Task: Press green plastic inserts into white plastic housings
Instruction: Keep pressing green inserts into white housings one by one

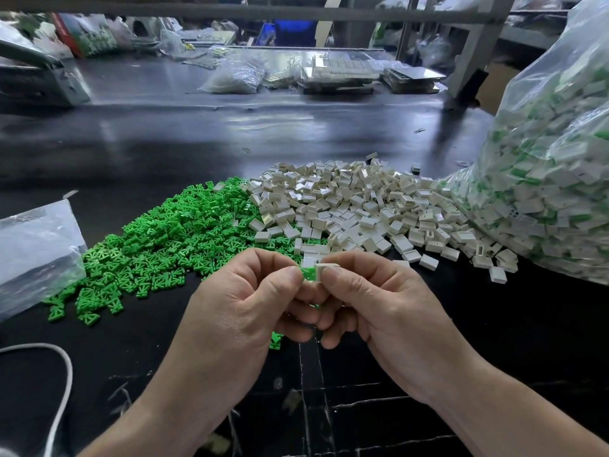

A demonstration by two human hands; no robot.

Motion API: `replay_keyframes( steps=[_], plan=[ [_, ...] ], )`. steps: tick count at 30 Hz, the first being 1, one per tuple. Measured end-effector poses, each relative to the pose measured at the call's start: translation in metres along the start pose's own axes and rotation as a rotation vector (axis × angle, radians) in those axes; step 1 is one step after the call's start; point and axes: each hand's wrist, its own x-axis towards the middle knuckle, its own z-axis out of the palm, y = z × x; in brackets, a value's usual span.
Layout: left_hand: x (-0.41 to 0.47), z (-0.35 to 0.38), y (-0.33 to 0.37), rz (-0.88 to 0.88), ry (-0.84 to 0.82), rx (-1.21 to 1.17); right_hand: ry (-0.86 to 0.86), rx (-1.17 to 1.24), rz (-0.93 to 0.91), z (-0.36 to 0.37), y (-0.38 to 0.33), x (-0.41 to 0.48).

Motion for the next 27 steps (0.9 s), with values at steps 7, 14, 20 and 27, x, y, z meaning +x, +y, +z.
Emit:
replay_keyframes(
  steps=[7, 14, 20, 27],
  plan=[
    [0.0, 0.002, -0.004, 0.019, 0.023, 0.066, -0.013, -0.069, -0.008, 0.0, 0.004, 0.0],
    [0.0, 0.003, -0.004, -0.003, -0.027, 0.076, -0.003, -0.112, 0.011, 0.0, 0.005, -0.001],
    [0.002, -0.002, -0.003, -0.06, -0.069, 0.075, -0.048, -0.157, 0.098, -0.002, -0.002, 0.0],
    [0.002, -0.007, 0.002, -0.137, -0.137, 0.104, -0.094, -0.243, 0.136, -0.002, -0.008, -0.002]
  ],
)
